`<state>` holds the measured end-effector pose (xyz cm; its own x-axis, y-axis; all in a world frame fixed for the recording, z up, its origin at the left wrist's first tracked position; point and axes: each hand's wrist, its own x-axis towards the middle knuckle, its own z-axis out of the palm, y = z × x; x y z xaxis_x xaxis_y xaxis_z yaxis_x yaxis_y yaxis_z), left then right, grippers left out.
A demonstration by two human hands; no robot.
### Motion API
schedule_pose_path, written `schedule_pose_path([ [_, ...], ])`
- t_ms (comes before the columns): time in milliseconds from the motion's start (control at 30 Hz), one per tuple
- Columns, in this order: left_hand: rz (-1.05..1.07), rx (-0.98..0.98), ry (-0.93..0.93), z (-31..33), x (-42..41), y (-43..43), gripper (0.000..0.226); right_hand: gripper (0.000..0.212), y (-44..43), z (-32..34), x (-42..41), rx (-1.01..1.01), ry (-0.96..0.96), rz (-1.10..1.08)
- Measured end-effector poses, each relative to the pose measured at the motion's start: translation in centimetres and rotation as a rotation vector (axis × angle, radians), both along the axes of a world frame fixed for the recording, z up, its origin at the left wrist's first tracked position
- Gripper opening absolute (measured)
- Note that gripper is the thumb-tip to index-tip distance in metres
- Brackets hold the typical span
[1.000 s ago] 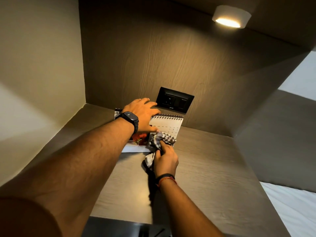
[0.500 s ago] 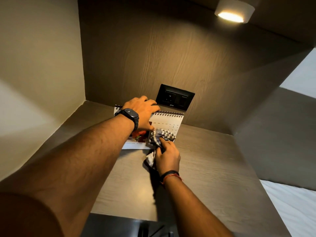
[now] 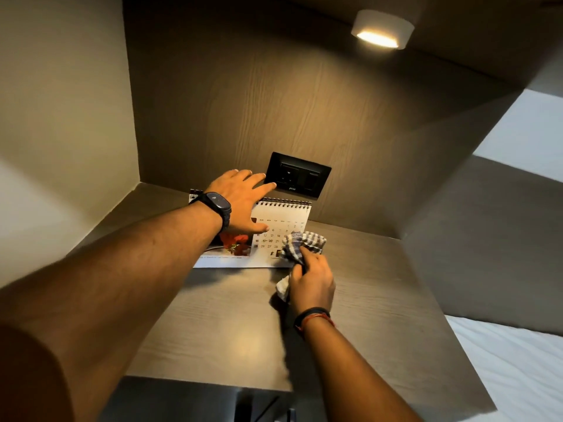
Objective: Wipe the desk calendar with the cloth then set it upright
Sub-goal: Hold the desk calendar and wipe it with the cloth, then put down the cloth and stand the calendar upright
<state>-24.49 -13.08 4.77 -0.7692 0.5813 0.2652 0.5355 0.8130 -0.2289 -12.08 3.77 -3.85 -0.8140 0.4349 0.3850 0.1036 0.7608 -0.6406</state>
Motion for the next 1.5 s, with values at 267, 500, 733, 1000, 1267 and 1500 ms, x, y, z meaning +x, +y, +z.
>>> schedule_pose_path([
  [267, -0.225, 0.254, 0.137, -0.8, 6.0, 7.0, 0.092, 0.032, 10.6, 3.4, 3.6, 0.258, -0.194, -0.246],
  [500, -0.298, 0.151, -0.291, -9.0, 12.8, 16.7, 0.089, 0.026, 18.8, 2.2, 7.5, 0.782, -0.544, -0.257],
  [733, -0.202, 0.151, -0.435, -13.3, 14.5, 19.5, 0.094, 0.048, 19.2, -2.0, 8.9, 0.426, -0.571, -0.158],
  [1000, -0.146, 0.22, -0.422, -13.5, 14.0, 17.4, 0.097, 0.066, 17.7, -1.9, 7.7, 0.451, -0.591, -0.238],
  [1267, 0.273, 0.674, 0.001, -8.8, 10.4, 7.2, 0.088, 0.059, 7.6, 2.0, 0.6, -0.048, -0.146, 0.025],
  [1500, 0.771, 1.26, -0.004, -5.6, 6.9, -0.7, 0.087, 0.067, -0.7, 5.3, -5.6, -0.624, -0.211, 0.156],
])
